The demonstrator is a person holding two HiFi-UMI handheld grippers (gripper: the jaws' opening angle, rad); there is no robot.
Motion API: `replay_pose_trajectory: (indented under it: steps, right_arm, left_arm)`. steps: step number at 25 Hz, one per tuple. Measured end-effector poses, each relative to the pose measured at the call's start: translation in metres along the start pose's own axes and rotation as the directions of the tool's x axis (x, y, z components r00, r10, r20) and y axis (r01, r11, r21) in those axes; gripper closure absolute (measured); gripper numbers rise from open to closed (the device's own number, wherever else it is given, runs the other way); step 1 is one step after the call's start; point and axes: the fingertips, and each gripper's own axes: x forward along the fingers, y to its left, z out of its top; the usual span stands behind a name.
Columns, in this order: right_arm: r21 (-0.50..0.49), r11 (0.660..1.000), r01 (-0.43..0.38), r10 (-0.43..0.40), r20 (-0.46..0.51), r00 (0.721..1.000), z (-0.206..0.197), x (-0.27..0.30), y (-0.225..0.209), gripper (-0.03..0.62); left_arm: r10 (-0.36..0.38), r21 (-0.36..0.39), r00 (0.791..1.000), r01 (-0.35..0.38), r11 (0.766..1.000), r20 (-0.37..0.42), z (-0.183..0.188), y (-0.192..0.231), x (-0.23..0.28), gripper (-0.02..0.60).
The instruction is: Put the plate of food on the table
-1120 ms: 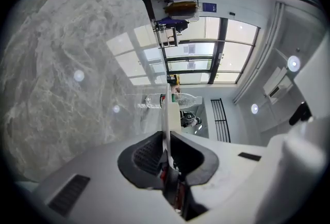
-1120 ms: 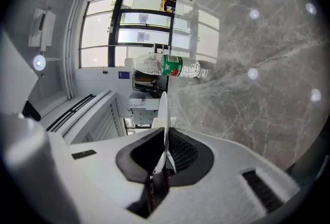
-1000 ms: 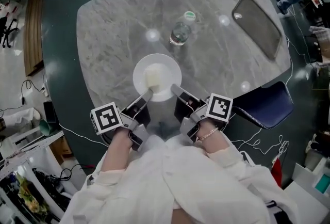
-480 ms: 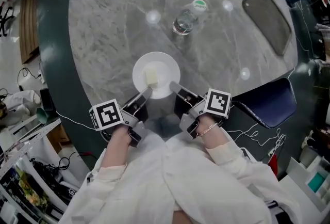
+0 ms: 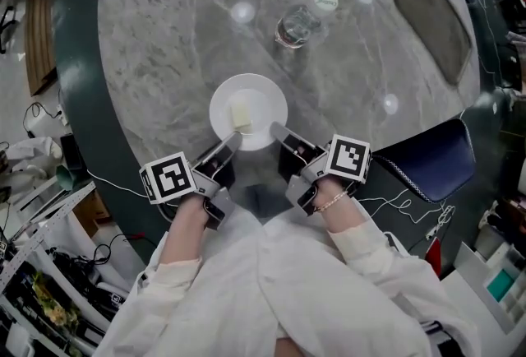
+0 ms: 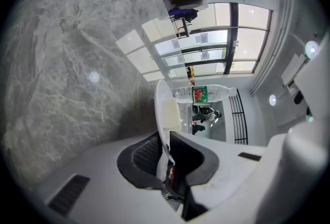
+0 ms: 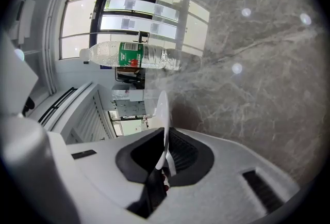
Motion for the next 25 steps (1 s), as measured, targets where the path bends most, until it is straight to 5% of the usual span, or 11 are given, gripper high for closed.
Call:
replay_pose_trajectory:
  steps: [9,13,16,25]
  right_arm:
    - [0.025,0.999,0.020,-0.020,-0.008,1.000,0.003,0.008,-0.012,0.580]
    - [0.009,0.999,0.042,-0.042,-0.013,0.999,0.003,0.010,-0.015,0.580]
    - [-0.083,0.997,0.008,-0.010,-0.029,1.000,0.003,0.015,-0.005,0.580]
    - [-0.265,0.961,0.082,-0.105,-0.074,0.992,0.001,0.021,-0.007,0.576]
  left_arm:
    - [0.031,-0.067,1.000,-0.031,0.997,0.001,0.001,0.012,0.005,0.543]
    - [0.020,0.003,1.000,-0.020,1.000,-0.002,0.005,0.017,0.008,0.543]
    - [0.032,0.008,0.999,-0.032,0.999,0.001,0.006,0.019,0.008,0.543]
    - [0.071,-0.026,0.997,-0.070,0.997,0.035,0.009,0.025,0.009,0.543]
